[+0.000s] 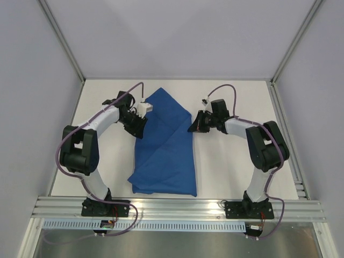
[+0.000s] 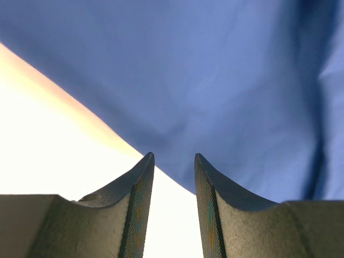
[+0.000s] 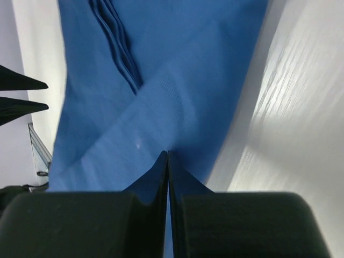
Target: Prepare the surgical pack
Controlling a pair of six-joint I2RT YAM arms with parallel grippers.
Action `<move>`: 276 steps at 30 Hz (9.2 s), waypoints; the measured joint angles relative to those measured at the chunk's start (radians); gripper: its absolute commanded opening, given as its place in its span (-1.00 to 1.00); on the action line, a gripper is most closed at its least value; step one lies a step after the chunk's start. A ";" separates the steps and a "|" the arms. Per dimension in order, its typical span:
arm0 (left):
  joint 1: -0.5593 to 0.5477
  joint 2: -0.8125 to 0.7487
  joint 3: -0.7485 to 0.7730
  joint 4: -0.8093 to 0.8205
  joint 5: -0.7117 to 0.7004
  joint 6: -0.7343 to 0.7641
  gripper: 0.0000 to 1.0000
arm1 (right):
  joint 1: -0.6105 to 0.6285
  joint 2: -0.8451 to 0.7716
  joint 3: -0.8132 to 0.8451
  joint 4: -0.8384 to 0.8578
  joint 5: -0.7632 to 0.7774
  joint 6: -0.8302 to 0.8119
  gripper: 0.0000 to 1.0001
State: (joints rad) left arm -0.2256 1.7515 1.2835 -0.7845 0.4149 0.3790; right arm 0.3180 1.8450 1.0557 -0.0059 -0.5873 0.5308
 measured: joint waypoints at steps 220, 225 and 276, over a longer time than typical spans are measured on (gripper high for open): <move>-0.213 -0.265 -0.299 -0.318 -0.114 0.094 -1.00 | 0.445 -0.594 -0.587 -0.012 0.257 0.196 -0.99; -0.203 -0.251 -0.280 -0.310 -0.154 0.095 -1.00 | 0.362 -0.479 -0.506 -0.002 0.188 0.182 -0.99; -0.813 -0.306 -0.351 0.132 -0.672 0.404 -0.37 | 0.186 -0.153 -0.387 0.365 0.010 0.214 0.15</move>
State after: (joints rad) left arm -1.0382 1.4460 0.9325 -0.6525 -0.2569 0.7834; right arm 0.5037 1.6917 0.6689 0.3595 -0.5774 0.7444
